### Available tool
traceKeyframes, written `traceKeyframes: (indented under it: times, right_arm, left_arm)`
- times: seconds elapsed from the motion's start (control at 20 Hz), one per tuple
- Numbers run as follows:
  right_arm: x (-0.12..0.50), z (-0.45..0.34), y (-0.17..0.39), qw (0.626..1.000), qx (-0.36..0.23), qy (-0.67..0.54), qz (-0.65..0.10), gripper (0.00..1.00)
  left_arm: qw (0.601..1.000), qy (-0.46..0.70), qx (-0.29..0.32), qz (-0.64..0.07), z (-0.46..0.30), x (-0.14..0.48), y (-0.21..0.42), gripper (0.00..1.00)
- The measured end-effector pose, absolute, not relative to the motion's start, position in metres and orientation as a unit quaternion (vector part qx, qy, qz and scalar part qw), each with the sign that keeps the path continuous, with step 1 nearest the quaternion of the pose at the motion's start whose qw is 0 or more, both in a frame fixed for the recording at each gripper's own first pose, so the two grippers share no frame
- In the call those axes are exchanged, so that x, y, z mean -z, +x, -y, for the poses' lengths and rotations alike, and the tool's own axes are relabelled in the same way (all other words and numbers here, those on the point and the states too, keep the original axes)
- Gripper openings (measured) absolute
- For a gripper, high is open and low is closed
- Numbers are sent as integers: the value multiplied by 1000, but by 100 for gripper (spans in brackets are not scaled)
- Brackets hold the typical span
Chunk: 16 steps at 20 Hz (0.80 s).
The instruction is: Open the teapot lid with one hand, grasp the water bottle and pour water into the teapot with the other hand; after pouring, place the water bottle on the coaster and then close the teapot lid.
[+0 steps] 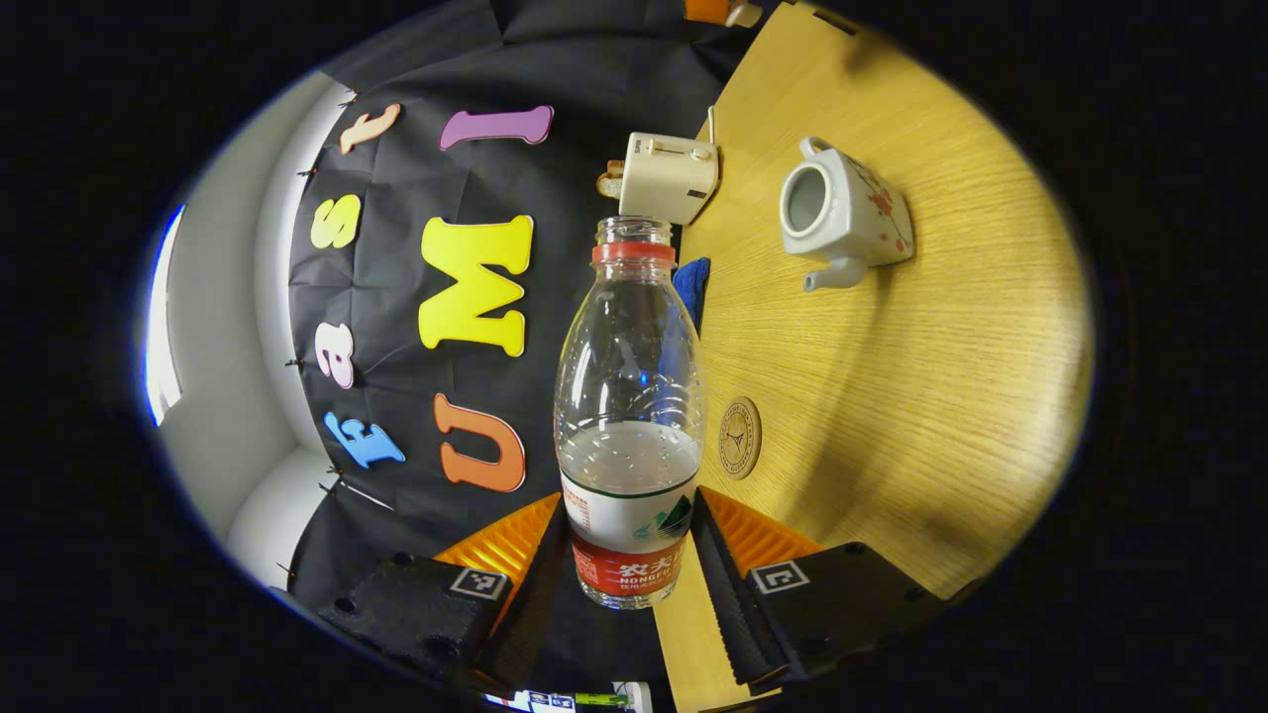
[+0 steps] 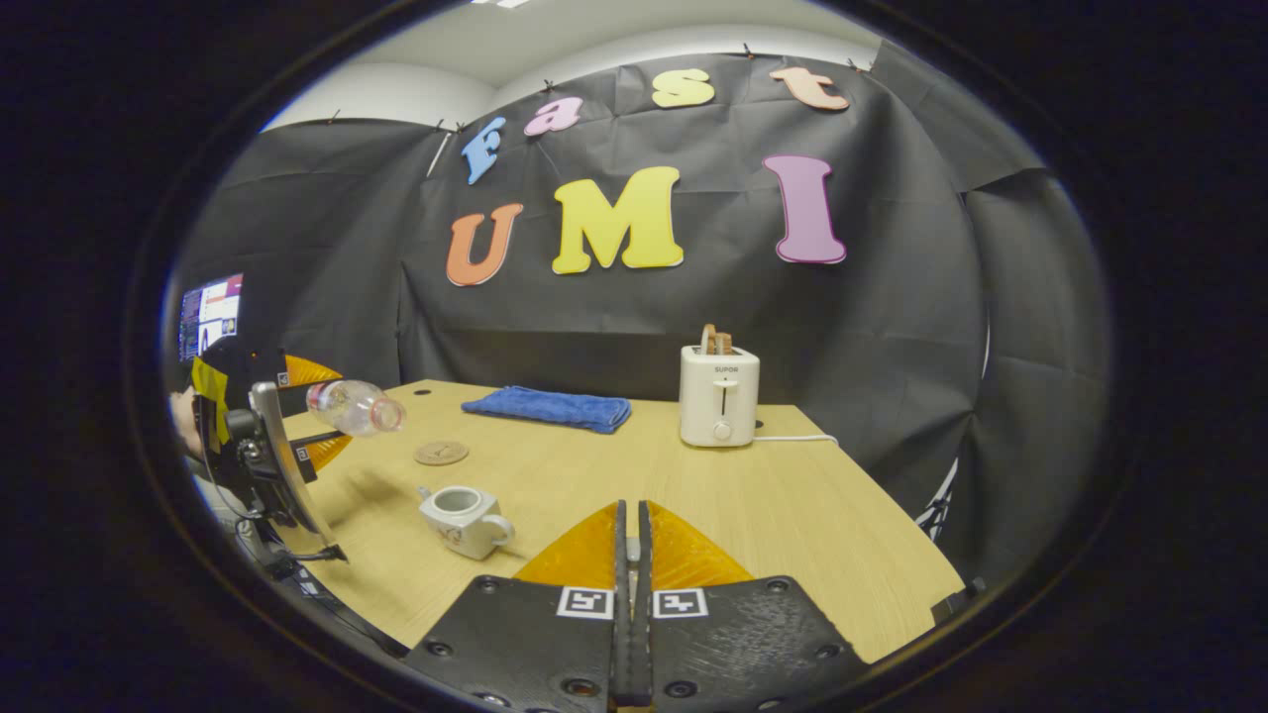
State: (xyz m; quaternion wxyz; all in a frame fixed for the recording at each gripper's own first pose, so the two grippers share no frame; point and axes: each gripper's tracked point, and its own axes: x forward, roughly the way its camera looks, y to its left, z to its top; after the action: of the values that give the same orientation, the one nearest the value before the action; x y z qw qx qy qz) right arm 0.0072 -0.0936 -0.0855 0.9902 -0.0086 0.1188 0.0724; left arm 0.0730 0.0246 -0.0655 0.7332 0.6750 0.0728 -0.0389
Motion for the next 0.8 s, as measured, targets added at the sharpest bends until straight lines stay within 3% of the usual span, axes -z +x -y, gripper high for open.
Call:
traceKeyframes:
  times: [0.8]
  right_arm:
    - [99,106,2,990,-66,4,-123,0]
  left_arm:
    - [623,777,65,-63,2,71,89,74]
